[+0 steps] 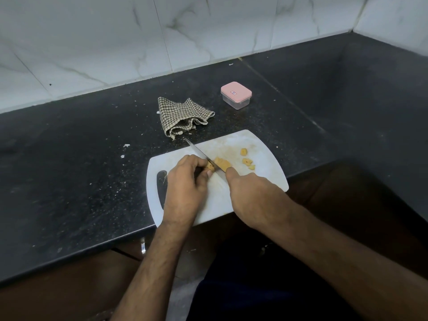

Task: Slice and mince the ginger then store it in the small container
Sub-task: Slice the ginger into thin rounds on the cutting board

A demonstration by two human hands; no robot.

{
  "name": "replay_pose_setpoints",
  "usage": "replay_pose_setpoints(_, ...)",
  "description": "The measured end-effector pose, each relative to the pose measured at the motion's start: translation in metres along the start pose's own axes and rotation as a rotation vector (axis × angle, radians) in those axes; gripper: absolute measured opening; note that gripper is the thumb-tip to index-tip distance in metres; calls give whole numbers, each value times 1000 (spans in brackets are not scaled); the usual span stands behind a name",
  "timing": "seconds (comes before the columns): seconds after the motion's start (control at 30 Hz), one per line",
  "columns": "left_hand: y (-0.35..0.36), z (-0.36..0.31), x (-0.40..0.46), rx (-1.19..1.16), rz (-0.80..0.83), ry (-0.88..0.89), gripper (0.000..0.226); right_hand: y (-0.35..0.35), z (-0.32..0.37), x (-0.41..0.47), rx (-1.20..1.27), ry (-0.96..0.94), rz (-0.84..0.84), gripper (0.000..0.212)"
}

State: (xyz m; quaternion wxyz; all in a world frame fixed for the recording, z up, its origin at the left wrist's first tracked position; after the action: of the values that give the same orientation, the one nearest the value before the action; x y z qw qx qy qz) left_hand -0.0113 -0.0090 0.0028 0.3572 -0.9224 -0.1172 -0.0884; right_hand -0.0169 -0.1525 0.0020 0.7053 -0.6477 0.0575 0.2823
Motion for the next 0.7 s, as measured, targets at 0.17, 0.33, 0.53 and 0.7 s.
replay_pose_setpoints(0.17,-1,-2,-1,9,8,1,10,-1,-3,2,29,-15,-44,41)
replay_pose_setpoints(0.33,-2,0,-1,10,18,13,12,-3,-15,-3,85,-23,-35,22)
replay_pose_setpoints(0.53,0,0,-3,-58,23,14,13,-16,-19,-14,-13,-61,-120,24)
replay_pose_setpoints(0.7,2,1,-2,-72,42,1,22,-16,-11,-23,-37,-106,-198,34)
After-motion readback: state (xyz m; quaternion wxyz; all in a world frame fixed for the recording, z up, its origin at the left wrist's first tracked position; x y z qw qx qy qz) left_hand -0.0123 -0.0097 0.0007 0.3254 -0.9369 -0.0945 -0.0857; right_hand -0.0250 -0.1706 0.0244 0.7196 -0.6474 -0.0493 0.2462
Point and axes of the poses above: each hand's wrist, its own x-axis towards the middle knuckle, its own y-axis out of the palm, z = x × y, the point moved 10 cm from there along x, towards the middle knuckle, and after that the axes turned 8 degrees about z, right-handed, at the moved point
